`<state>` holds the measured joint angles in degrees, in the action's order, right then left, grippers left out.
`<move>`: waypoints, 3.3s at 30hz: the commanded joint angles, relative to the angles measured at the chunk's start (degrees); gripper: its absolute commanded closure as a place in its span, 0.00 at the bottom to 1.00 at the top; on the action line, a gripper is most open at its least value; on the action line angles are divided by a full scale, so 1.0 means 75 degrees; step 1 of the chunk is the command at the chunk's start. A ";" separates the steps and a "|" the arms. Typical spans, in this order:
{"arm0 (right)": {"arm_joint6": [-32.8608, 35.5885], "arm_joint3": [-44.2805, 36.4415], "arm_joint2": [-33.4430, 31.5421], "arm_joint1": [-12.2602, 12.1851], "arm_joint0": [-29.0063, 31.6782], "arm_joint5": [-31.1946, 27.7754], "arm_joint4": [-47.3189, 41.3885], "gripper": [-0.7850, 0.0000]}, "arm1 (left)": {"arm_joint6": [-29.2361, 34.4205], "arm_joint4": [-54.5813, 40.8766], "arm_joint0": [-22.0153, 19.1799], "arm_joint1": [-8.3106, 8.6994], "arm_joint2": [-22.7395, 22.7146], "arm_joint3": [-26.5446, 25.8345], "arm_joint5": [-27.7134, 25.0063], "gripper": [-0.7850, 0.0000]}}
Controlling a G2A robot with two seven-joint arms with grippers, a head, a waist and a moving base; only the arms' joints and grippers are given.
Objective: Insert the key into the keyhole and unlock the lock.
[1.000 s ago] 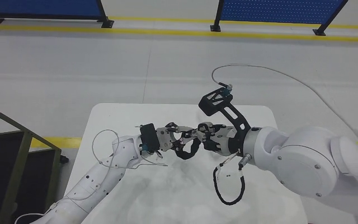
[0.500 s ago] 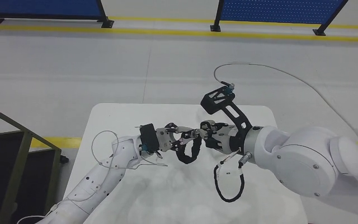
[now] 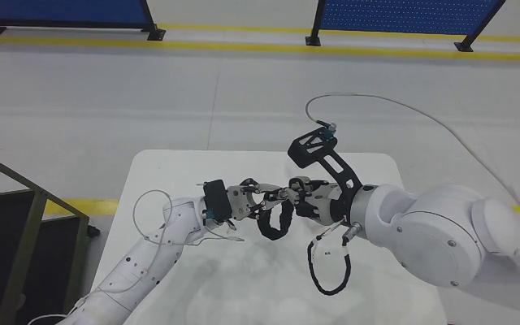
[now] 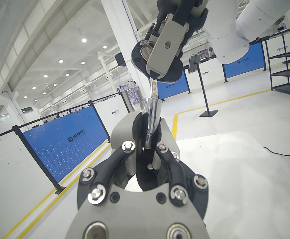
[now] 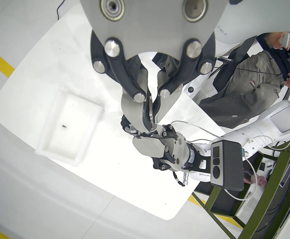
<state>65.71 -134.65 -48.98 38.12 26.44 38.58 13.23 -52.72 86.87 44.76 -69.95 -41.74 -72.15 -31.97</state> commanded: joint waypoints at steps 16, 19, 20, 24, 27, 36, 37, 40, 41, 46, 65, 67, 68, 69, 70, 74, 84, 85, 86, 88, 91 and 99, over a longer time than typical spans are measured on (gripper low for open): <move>-0.0066 0.0000 0.0298 -0.0089 -0.0255 0.0066 -0.0082 1.00 | 0.0027 0.0224 0.0120 -0.0064 -0.0193 -0.0049 -0.0098 1.00; -0.0084 0.0000 0.0362 -0.0106 -0.0289 0.0084 -0.0090 1.00 | 0.0034 0.0230 0.0140 -0.0074 -0.0231 -0.0042 -0.0124 1.00; -0.0095 0.0000 0.0376 -0.0111 -0.0302 0.0095 -0.0105 1.00 | 0.0034 0.0238 0.0147 -0.0077 -0.0245 -0.0043 -0.0117 1.00; -0.0106 0.0000 0.0437 -0.0121 -0.0383 0.0106 -0.0135 1.00 | 0.0033 0.0270 0.0170 -0.0089 -0.0292 -0.0051 -0.0123 1.00; -0.0118 0.0000 0.0494 -0.0132 -0.0433 0.0118 -0.0138 1.00 | 0.0025 0.0283 0.0188 -0.0100 -0.0322 -0.0062 -0.0142 1.00; -0.0161 0.0000 0.0669 -0.0160 -0.0593 0.0161 -0.0013 1.00 | 0.0045 0.0355 0.0225 -0.0130 -0.0387 -0.0095 -0.0218 1.00; -0.0161 0.0000 0.0690 -0.0163 -0.0611 0.0161 0.0004 1.00 | 0.0048 0.0359 0.0229 -0.0134 -0.0396 -0.0099 -0.0223 1.00; -0.0155 0.0000 0.0760 -0.0174 -0.0662 0.0155 0.0017 1.00 | 0.0077 0.0348 0.0241 -0.0146 -0.0421 -0.0111 -0.0241 1.00; -0.0146 0.0000 0.0788 -0.0175 -0.0687 0.0146 0.0023 1.00 | 0.0098 0.0358 0.0240 -0.0150 -0.0428 -0.0113 -0.0244 1.00; -0.0167 0.0000 0.0932 -0.0170 -0.0807 0.0167 0.0030 1.00 | 0.0128 0.0248 0.0266 -0.0179 -0.0460 -0.0088 -0.0313 1.00; -0.0172 0.0000 0.1968 -0.0298 -0.1617 0.0173 0.0148 1.00 | 0.0153 0.0281 0.0258 -0.0272 -0.0526 0.0011 -0.0447 1.00; -0.0235 0.0000 0.2037 -0.0302 -0.1689 0.0235 0.0058 1.00 | 0.0143 0.0323 0.0251 -0.0281 -0.0522 0.0005 -0.0452 1.00; -0.0266 0.0000 0.2076 -0.0307 -0.1721 0.0267 0.0040 1.00 | 0.0134 0.0347 0.0248 -0.0285 -0.0516 0.0004 -0.0468 1.00; -0.0294 0.0000 0.2116 -0.0310 -0.1748 0.0294 0.0021 1.00 | 0.0122 0.0375 0.0242 -0.0288 -0.0511 0.0008 -0.0490 1.00; -0.0322 0.0000 0.2158 -0.0314 -0.1766 0.0322 -0.0001 0.90 | 0.0109 0.0388 0.0241 -0.0292 -0.0510 0.0020 -0.0496 1.00; -0.0424 0.0000 0.2264 -0.0322 -0.1839 0.0424 -0.0142 0.00 | 0.0082 0.0392 0.0240 -0.0313 -0.0496 0.0082 -0.0544 1.00; -0.0330 0.0000 0.2156 -0.0248 -0.2069 0.0047 -0.0104 0.00 | 0.0223 0.0059 0.0312 -0.0362 -0.0545 0.0267 -0.0779 1.00; -0.0277 0.0000 0.2154 -0.0253 -0.2089 -0.0186 0.0027 0.00 | 0.0274 -0.0055 0.0323 -0.0365 -0.0567 0.0288 -0.0873 1.00; -0.0126 0.0000 0.2175 -0.0263 -0.2112 -0.0457 0.0169 0.00 | 0.0379 -0.0191 0.0327 -0.0367 -0.0593 0.0311 -0.1012 1.00; 0.0098 0.0000 0.2177 -0.0279 -0.2152 -0.0999 0.0390 0.00 | 0.0560 -0.0480 0.0330 -0.0362 -0.0697 0.0313 -0.1201 1.00; 0.0318 0.0000 0.2262 -0.0299 -0.2145 -0.1954 0.0903 0.00 | 0.0842 -0.0865 0.0392 -0.0339 -0.0872 0.0238 -0.1442 1.00; 0.0362 0.0000 0.2413 -0.0371 -0.1780 -0.4359 0.1795 0.00 | 0.2421 -0.2033 0.0670 -0.0237 -0.1218 -0.0178 -0.2557 1.00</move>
<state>68.03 -134.65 -30.98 35.41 12.84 8.92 26.12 -36.94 73.51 49.64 -71.82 -50.45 -72.87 -49.85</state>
